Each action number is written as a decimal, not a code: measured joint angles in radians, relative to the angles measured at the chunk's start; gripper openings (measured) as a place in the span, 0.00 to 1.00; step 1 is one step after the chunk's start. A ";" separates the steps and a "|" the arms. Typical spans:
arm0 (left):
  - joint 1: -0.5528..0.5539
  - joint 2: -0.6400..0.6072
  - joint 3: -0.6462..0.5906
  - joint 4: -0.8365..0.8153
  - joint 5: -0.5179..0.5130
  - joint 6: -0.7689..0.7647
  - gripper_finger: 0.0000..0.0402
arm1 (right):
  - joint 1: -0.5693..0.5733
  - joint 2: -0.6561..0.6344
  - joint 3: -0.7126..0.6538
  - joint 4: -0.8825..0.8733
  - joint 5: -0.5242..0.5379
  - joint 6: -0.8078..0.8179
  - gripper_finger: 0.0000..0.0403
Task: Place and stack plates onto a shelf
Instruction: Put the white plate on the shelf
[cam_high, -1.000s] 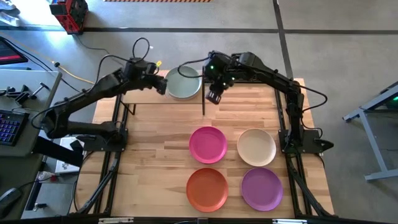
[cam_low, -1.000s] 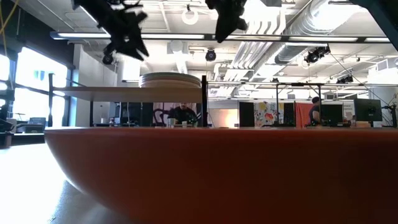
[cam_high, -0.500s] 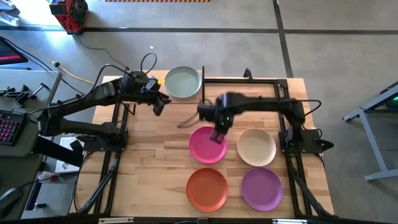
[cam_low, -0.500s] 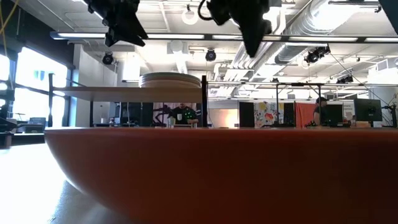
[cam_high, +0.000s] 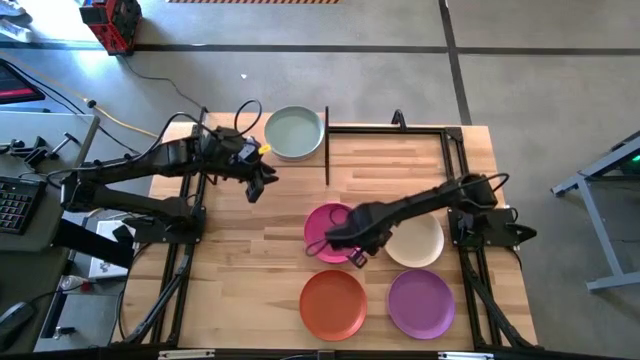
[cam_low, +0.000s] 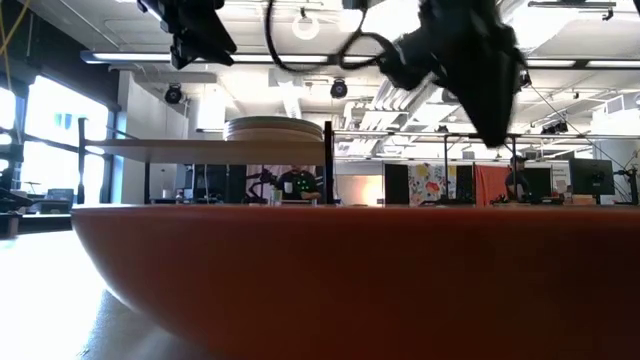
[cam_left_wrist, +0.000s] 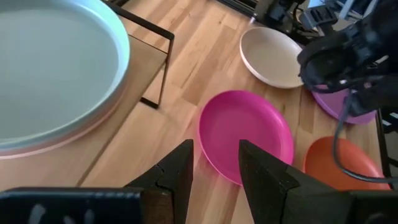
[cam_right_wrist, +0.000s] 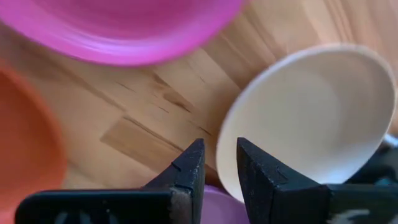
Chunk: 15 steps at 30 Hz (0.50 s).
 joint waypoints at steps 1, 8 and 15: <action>-0.004 0.000 0.000 0.000 0.000 -0.008 0.29 | 0.009 0.000 -0.020 0.006 0.000 0.029 0.17; -0.021 0.000 0.000 0.001 -0.012 -0.023 0.29 | 0.057 0.000 -0.138 0.055 -0.002 0.126 0.17; -0.024 0.000 0.000 0.001 -0.066 -0.024 0.29 | 0.077 0.000 -0.209 0.163 -0.002 0.154 0.17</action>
